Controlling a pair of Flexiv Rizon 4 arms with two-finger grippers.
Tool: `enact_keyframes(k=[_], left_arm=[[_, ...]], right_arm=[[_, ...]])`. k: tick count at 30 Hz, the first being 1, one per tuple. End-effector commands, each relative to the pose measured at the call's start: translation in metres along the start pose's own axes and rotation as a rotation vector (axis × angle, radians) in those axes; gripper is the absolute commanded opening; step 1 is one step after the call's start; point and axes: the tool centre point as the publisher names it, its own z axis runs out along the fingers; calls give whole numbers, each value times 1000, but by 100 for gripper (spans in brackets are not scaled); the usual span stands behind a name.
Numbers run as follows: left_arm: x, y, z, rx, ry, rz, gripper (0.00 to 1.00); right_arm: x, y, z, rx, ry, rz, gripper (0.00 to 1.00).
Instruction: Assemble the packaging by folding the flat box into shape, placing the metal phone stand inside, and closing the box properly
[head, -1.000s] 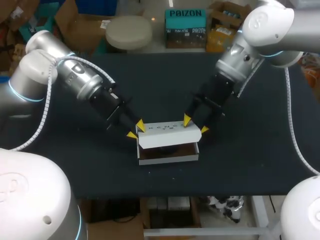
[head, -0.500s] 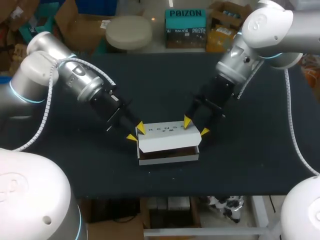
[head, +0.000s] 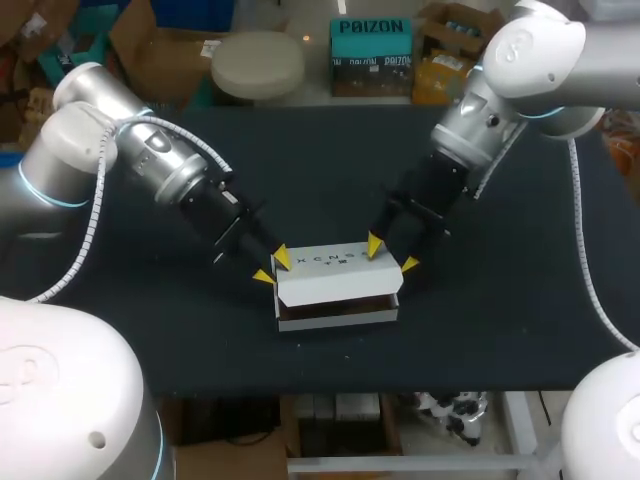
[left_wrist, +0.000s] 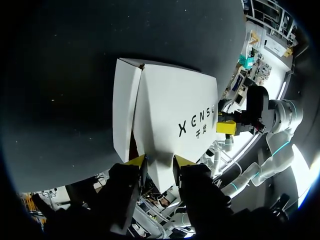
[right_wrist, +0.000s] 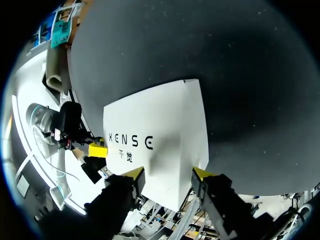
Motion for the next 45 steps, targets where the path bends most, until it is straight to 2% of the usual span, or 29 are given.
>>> enact_keyframes(k=[1, 11, 17, 45], left_arm=[[-1, 1, 1, 5, -4, -1, 35], [-6, -2, 4, 2, -6, 1, 37], [-8, -4, 5, 0, -9, 1, 38], [-6, -2, 5, 4, -25, 9, 40]], right_arm=[[0, 2, 4, 4, -2, 3, 61], [-1, 4, 7, 11, -6, 6, 60], [-4, 5, 8, 11, -8, 10, 63], [-6, 6, 5, 2, -31, 11, 61]])
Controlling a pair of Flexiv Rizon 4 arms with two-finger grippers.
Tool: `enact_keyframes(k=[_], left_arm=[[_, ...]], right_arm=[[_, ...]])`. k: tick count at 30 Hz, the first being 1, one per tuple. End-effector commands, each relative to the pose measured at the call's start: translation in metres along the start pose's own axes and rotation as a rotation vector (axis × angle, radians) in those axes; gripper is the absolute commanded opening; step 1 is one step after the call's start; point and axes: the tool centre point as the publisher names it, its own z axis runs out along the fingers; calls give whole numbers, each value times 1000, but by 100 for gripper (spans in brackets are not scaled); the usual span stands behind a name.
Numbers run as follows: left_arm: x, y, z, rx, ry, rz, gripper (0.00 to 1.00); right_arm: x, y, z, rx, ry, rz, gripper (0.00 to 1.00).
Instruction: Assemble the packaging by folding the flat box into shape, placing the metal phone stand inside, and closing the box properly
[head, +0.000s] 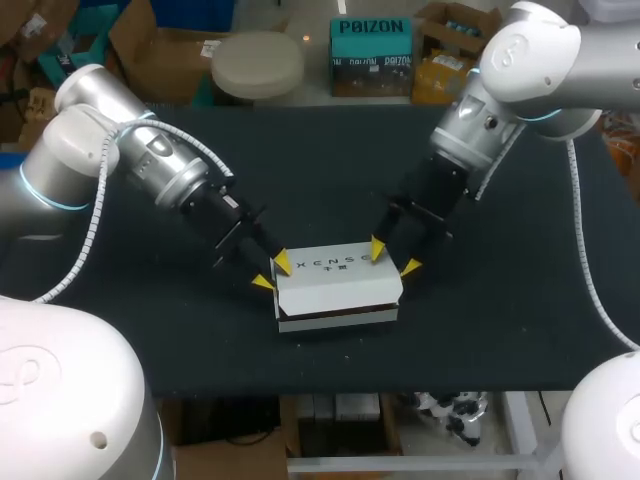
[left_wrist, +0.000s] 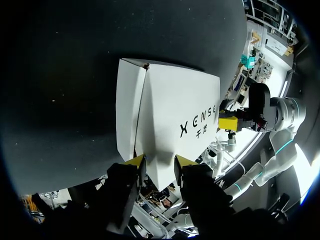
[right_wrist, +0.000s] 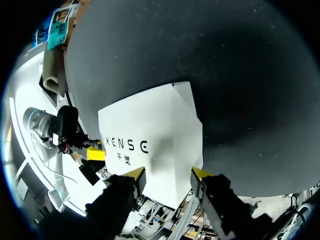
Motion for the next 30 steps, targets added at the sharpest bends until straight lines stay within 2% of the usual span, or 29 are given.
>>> enact_keyframes(k=[1, 15, 25, 30], left_arm=[[2, -1, 0, -4, -7, 1, 40], [14, 0, 0, -10, -28, 10, 39], [13, 0, -1, -12, -29, 3, 39], [10, -2, 0, -16, -27, 2, 40]], right_arm=[[3, 1, 3, 6, -6, -4, 61], [14, -3, -1, -5, -13, -15, 60], [17, -3, -1, -7, -17, -19, 60], [12, 0, 2, -2, -21, -10, 62]])
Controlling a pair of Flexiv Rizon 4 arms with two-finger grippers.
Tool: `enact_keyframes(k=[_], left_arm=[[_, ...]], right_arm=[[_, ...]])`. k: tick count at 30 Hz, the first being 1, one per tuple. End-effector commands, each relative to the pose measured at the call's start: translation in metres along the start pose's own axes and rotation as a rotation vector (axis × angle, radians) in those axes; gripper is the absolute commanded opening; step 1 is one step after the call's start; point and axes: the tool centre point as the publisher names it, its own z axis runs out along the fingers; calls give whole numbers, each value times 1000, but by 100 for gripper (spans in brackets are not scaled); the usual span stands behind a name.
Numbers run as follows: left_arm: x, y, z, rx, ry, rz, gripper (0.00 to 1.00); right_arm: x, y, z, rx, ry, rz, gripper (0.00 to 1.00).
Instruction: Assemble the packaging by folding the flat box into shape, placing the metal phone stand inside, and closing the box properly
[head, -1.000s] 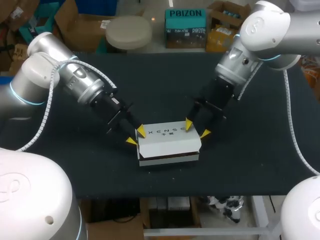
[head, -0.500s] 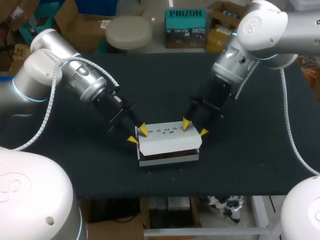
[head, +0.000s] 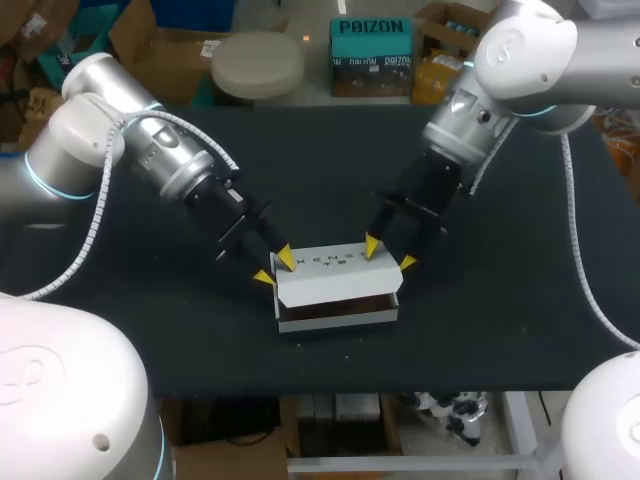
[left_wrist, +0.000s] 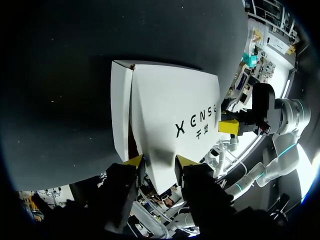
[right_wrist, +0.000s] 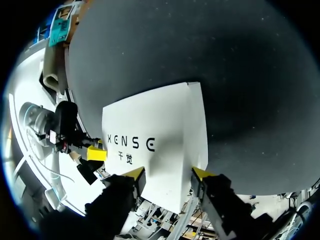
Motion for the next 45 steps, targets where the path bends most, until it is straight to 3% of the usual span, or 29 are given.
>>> enact_keyframes(k=[1, 45], left_arm=[[0, -3, 2, -8, 0, -1, 39], [22, 4, -5, -46, -20, 0, 37]], right_arm=[[-1, 4, 4, 8, -1, 8, 63], [15, -2, -14, 37, 29, 27, 58]])
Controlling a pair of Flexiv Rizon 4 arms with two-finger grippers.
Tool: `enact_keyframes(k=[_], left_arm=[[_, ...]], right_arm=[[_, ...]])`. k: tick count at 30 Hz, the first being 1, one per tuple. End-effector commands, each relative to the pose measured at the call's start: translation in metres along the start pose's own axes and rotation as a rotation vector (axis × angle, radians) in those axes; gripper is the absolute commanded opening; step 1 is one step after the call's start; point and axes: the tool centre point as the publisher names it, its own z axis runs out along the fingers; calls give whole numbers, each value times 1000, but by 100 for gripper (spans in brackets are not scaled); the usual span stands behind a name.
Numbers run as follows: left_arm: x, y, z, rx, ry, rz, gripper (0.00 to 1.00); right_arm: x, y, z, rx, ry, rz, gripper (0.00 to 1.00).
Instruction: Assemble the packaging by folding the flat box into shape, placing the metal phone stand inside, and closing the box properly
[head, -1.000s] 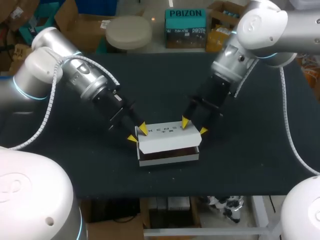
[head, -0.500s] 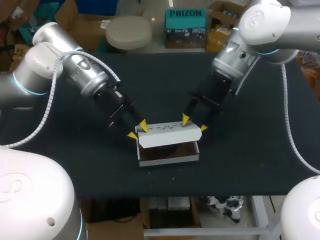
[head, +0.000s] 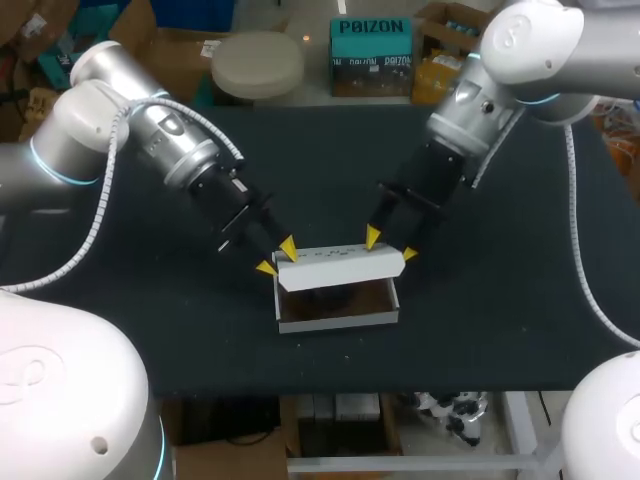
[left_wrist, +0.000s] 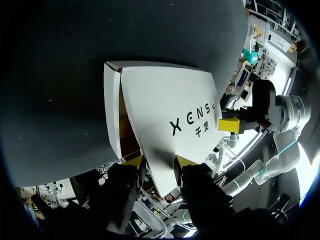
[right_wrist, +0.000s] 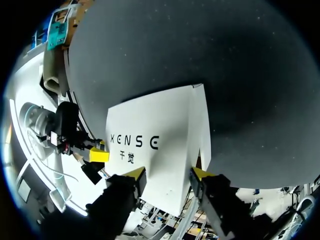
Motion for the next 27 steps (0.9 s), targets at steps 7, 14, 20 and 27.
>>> enact_keyframes(k=[7, 14, 20, 27], left_arm=[[8, 0, 1, -3, -5, -4, 36], [9, 0, 0, -3, -8, -3, 36], [7, -1, 0, -4, -4, -4, 36], [6, -1, 0, -5, -2, -3, 36]], right_arm=[[10, 3, -3, 10, 2, -1, 60], [12, 4, -4, 8, 5, 6, 60], [12, 8, -1, 10, 2, 10, 60], [11, 10, 2, 15, -2, 14, 61]])
